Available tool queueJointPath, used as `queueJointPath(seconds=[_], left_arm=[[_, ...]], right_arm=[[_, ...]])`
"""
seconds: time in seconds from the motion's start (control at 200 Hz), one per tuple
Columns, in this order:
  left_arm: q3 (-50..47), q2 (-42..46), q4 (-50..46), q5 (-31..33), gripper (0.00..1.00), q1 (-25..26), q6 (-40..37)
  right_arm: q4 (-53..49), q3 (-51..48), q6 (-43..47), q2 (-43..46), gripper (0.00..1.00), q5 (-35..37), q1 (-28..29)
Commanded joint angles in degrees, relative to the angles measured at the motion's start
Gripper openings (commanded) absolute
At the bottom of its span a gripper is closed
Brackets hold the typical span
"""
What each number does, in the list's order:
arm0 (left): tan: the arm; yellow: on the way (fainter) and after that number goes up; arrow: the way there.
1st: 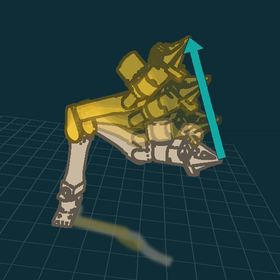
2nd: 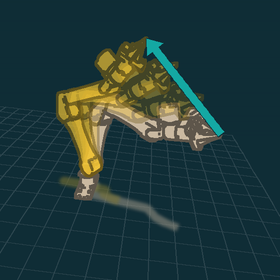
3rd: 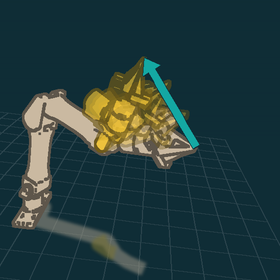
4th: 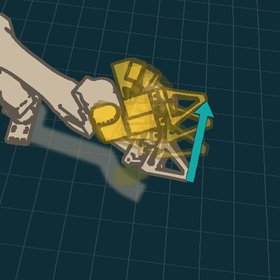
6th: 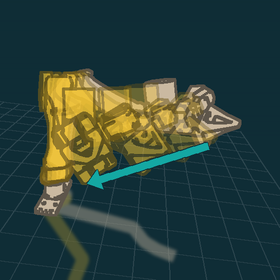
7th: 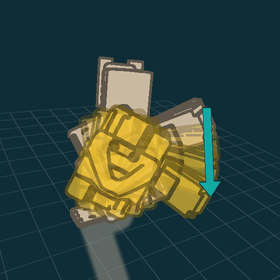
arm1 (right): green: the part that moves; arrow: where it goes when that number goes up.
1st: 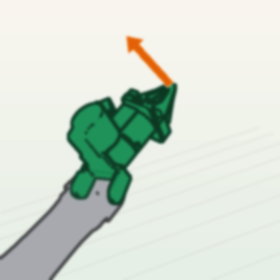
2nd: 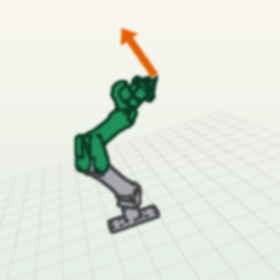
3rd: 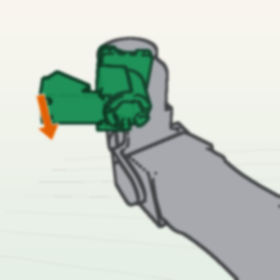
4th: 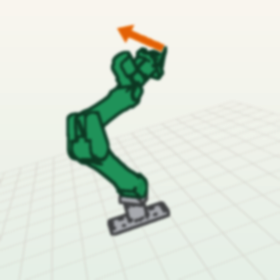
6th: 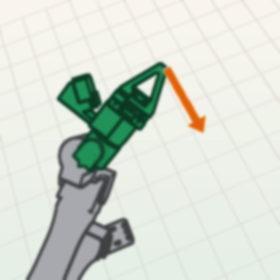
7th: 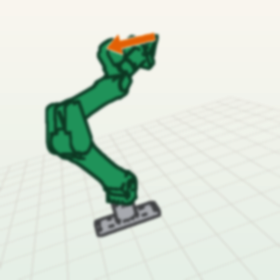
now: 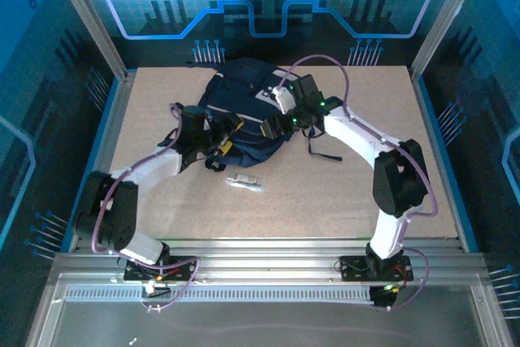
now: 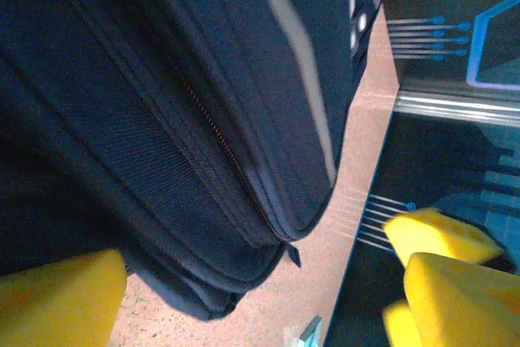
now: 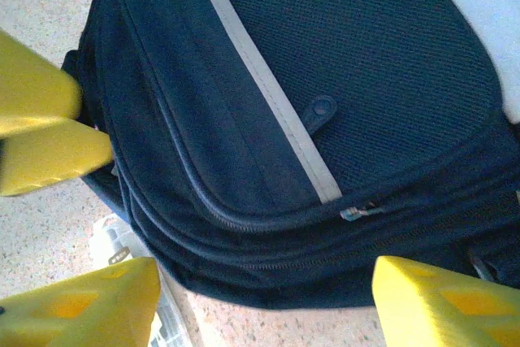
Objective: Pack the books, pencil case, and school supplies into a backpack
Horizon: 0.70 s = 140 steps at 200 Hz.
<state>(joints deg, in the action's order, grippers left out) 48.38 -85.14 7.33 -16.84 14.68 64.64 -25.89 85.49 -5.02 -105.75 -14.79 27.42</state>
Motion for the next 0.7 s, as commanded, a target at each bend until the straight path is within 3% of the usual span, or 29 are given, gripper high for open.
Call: queueJointPath(seconds=[0.0, 0.16, 0.43, 0.695], left_arm=[[-2.9, 3.7, -3.5, 2.6, 0.86, -3.2, -4.3], [-5.1, 3.0, -1.4, 2.6, 0.73, -6.1, -6.0], [-4.6, -4.6, 2.7, 2.1, 0.43, -6.7, -6.9], [-7.1, -9.1, 5.2, 2.3, 0.38, -6.7, -5.5]], right_arm=[[2.9, 2.8, -1.8, -4.3, 0.72, -3.0, 0.1], [3.6, 6.7, -1.2, -8.6, 0.74, -3.6, -0.9], [1.5, 9.6, 0.8, -11.6, 0.81, 2.6, -2.1], [2.2, 8.7, 0.0, -14.3, 0.85, 0.4, -1.9]])
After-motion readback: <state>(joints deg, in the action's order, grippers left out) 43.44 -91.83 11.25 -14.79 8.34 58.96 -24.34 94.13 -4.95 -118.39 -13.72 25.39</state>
